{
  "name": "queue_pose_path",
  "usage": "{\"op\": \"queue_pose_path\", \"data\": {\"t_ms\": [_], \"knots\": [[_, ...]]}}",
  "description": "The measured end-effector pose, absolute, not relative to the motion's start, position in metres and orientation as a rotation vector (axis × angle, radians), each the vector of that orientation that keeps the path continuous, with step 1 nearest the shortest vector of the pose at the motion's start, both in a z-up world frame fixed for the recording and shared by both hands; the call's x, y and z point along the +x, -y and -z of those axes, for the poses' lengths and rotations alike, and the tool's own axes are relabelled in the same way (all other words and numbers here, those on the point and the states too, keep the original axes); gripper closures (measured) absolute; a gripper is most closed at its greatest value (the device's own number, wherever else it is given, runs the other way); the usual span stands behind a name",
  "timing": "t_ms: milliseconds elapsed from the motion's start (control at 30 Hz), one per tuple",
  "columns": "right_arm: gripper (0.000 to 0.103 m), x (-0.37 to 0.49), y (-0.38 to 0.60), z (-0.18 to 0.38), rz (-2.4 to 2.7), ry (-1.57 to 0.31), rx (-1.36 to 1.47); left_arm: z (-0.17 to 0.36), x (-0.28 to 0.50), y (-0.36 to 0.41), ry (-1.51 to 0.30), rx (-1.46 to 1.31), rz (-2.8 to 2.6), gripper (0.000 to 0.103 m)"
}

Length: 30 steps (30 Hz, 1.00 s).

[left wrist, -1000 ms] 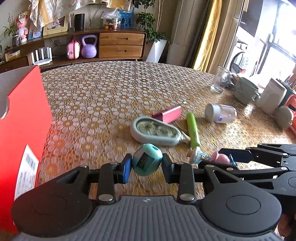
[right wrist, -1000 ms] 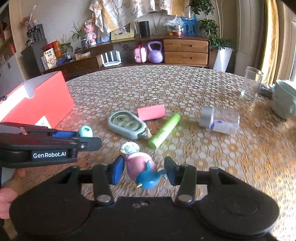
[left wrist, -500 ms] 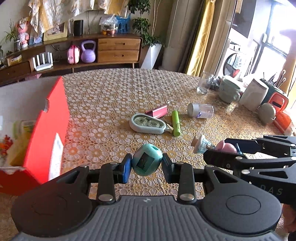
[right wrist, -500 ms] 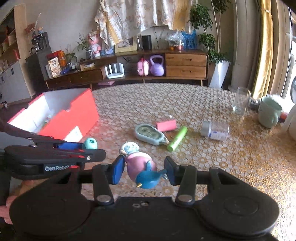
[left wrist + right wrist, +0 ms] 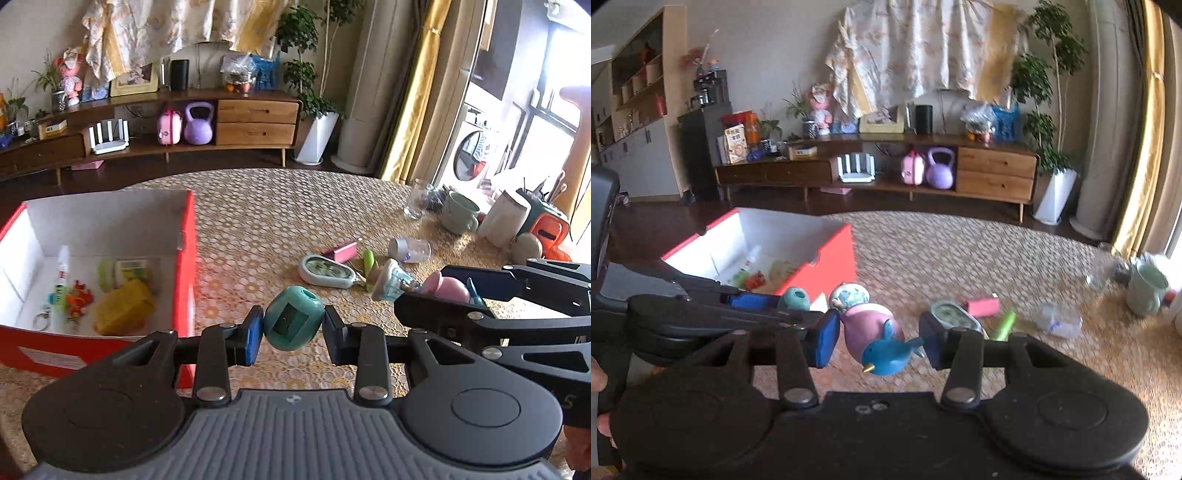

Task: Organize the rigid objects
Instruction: 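Carry the pink-blue figure and teal dispenser over the red box with both tools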

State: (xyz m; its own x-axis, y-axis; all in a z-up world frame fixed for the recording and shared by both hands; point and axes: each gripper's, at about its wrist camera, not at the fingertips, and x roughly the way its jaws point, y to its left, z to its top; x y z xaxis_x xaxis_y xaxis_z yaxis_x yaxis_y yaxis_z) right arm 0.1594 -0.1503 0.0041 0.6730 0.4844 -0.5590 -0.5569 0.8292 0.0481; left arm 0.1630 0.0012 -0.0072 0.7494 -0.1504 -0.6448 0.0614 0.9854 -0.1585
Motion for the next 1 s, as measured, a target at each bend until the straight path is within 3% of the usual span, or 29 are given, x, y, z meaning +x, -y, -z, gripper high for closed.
{"op": "queue_pose_path", "data": {"t_ms": [500,1000], "knots": [[0.057,0.152,0.062,-0.024,-0.668,-0.54,-0.209,-0.018,0.141,-0.096,-0.665,-0.152,-0.003,0.069],[0.057,0.165,-0.01,-0.008,-0.746,-0.565,-0.266,-0.012,0.158,-0.19,-0.72,-0.111,-0.135,0.069]]}}
